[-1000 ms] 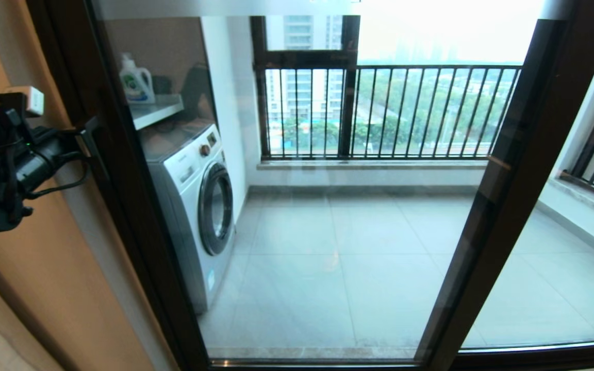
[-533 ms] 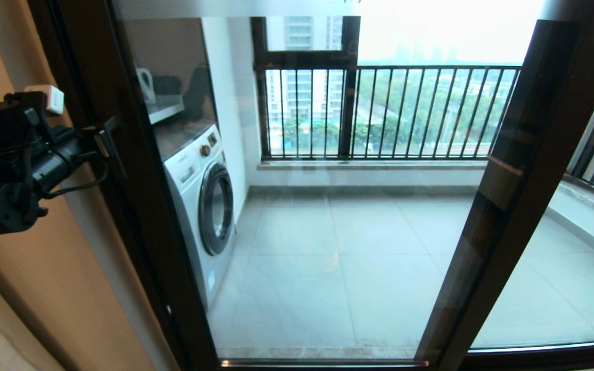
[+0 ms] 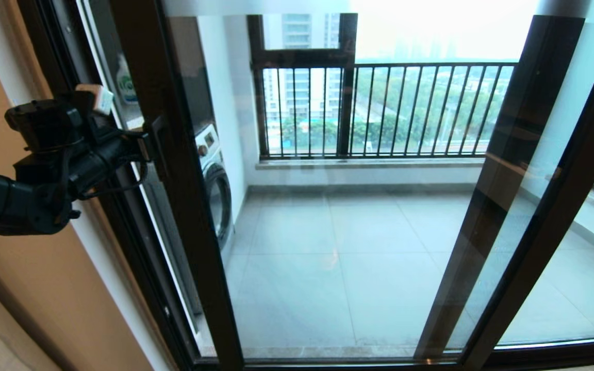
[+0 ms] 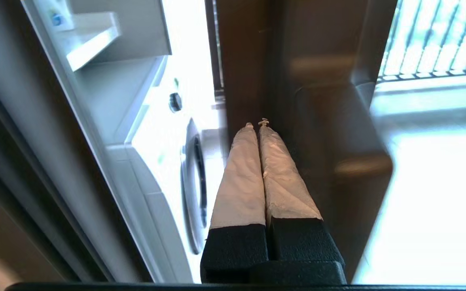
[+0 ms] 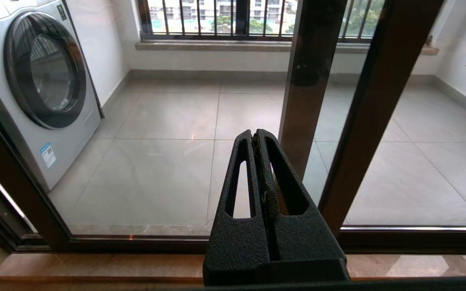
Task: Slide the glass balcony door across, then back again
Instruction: Open the slid door
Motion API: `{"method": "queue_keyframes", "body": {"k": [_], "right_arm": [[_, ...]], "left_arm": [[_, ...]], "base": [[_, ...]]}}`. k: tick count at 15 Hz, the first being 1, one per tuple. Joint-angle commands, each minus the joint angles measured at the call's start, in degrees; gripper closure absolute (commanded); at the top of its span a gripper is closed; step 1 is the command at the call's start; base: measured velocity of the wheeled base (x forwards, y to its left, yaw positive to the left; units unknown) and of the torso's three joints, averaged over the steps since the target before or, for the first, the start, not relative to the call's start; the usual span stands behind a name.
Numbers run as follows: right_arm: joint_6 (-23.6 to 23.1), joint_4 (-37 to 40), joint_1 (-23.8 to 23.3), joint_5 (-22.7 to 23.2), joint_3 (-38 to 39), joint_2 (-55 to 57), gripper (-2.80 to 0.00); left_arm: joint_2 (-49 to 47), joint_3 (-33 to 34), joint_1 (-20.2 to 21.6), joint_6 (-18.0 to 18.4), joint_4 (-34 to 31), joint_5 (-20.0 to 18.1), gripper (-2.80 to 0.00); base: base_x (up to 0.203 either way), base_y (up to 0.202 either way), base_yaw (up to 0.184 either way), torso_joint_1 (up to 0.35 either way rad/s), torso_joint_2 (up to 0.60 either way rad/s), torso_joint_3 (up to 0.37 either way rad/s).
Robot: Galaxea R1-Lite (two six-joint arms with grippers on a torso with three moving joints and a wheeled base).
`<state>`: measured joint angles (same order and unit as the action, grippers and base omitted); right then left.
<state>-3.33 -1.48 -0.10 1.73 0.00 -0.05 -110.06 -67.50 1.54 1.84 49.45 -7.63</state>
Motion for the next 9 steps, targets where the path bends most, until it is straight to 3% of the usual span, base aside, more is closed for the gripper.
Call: {"method": "queue_keyframes", "body": {"k": [1, 9], "right_arm": [[0.0, 0.0, 0.0, 0.0, 0.7, 0.0, 0.0], [0.0, 0.0, 0.0, 0.0, 0.7, 0.0, 0.0]], "left_arm": [[0.2, -0.1, -0.3, 0.0, 0.4, 0.6, 0.0], [0.2, -0.5, -1.1, 0.1, 0.1, 0.7, 0.0]], "base": [[0.0, 0.0, 0.0, 0.0, 0.0, 0.0], [0.0, 0.0, 0.0, 0.0, 0.0, 0.0]]}}
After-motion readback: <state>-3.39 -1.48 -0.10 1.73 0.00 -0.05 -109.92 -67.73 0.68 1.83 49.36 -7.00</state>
